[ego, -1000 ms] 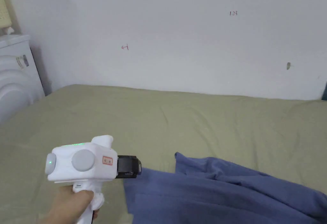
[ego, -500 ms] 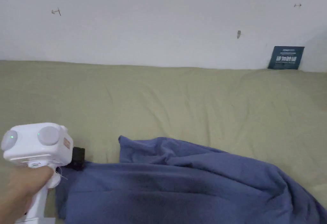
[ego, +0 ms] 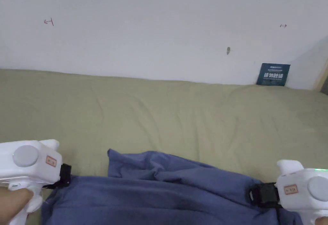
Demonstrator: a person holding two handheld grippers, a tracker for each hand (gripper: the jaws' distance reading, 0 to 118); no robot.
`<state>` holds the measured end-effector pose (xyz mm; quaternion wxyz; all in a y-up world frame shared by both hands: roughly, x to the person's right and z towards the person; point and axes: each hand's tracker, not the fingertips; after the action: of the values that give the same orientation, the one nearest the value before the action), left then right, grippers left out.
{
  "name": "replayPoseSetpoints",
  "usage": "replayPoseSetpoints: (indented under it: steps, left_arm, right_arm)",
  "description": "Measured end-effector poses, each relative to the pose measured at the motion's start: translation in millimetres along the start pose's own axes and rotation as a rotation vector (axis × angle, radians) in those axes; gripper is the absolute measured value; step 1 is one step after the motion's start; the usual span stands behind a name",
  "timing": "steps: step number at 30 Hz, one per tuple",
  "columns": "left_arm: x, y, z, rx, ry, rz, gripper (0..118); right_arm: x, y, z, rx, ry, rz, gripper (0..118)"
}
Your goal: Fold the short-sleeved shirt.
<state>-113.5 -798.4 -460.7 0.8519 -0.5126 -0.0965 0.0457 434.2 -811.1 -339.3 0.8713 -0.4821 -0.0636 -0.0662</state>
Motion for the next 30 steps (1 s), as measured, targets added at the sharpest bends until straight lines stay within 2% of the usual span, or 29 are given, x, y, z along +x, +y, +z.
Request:
replayPoseSetpoints:
  steps: [1,2,4,8,13,17,22,30]
  left_arm:
    - [-0.6,-1.1,1.0,0.006,-0.008,0.002,7]
    - [-1.2,-1.3,2.6,0.007,-0.013,0.004,7]
    - [-4.0,0.4,8.7,0.032,-0.060,0.041,7]
    - [-12.3,10.5,34.6,0.138,-0.113,0.043,7]
    - [-11.6,28.3,89.3,0.286,-0.166,0.016,7]
    - [-9.2,47.1,137.9,0.418,-0.180,0.004,7]
    - [-11.9,75.0,197.2,0.506,-0.205,-0.007,7]
    - [-13.9,117.9,264.7,0.626,-0.126,-0.025,7]
  right_arm:
    - [3.1,-1.0,-1.5,-0.018,-0.013,-0.040,41]
    - [0.6,1.0,1.5,-0.038,-0.020,-0.062,4]
    - [-1.2,-3.7,11.5,0.019,0.023,-0.105,4]
    - [-9.9,-0.4,41.4,0.121,0.025,-0.016,4]
    - [-18.9,23.6,86.8,0.253,0.105,-0.048,4]
    - [-49.3,34.9,142.2,0.383,0.141,-0.027,4]
    - [-47.2,87.8,176.4,0.492,0.187,-0.014,4]
    - [-43.7,163.7,219.4,0.615,0.177,-0.016,4]
